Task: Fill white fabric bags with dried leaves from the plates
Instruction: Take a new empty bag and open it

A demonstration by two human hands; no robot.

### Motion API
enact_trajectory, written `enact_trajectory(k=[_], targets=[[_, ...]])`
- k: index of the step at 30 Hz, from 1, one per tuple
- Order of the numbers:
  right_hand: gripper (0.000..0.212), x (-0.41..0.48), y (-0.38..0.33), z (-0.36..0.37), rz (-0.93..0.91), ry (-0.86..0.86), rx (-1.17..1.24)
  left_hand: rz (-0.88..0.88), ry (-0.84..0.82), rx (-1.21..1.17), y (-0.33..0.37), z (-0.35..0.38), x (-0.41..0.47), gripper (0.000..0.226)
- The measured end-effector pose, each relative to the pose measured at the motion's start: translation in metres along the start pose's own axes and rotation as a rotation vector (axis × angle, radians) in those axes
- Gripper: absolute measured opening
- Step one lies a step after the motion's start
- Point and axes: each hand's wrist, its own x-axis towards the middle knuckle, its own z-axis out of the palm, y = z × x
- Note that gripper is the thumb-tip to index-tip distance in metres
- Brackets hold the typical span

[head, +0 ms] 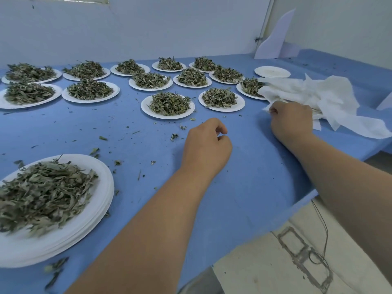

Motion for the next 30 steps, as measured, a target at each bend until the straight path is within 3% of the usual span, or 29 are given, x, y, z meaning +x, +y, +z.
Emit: enact_trajectory(k=[3,5,7,9,12,14,16,18,21,23,26,30], targets=[[0.018,-0.005,-0.026,-0.012,-0.014,0.116,0.246,0.013,0.021,-0.024,0.002,0.001,0.003,0.019],[0.017,-0.011,-0.051,-0.027,-0.012,0.196,0.471,-0.077,0.029,-0.150,0.005,0.000,0.007,0.017],[0.010,-0.018,-0.081,-0.044,-0.004,0.215,0.743,-0.323,-0.022,-0.539,0.012,-0.007,0.011,0.023],[0.006,-0.033,-0.110,-0.062,-0.030,0.143,1.007,-0.492,-0.096,-0.971,0.020,-0.018,0.013,0.046],[0.014,-0.065,-0.136,-0.076,-0.355,0.065,0.948,-0.504,-0.134,-1.265,0.024,-0.042,0.017,0.065],[0.018,-0.080,-0.147,-0.079,-0.623,0.076,0.782,-0.501,-0.108,-1.322,0.025,-0.061,0.020,0.051],[0.018,-0.088,-0.158,-0.078,-0.783,0.091,0.732,-0.516,-0.057,-1.223,0.024,-0.082,0.022,0.031],[0.026,-0.094,-0.169,-0.081,-0.810,0.054,0.794,-0.513,0.039,-1.104,0.020,-0.102,0.023,0.025],[0.040,-0.102,-0.189,-0.088,-0.639,-0.058,1.004,-0.457,0.238,-0.829,0.011,-0.134,0.016,0.021],[0.037,-0.100,-0.211,-0.095,-0.454,-0.036,1.145,-0.336,0.328,-0.686,0.005,-0.159,0.010,0.014],[0.028,-0.086,-0.252,-0.106,-0.222,-0.039,1.338,-0.087,0.331,-0.316,-0.001,-0.201,-0.003,0.020],[0.021,-0.066,-0.310,-0.114,-0.199,-0.290,1.443,0.042,0.319,0.116,-0.022,-0.259,-0.025,0.034]])
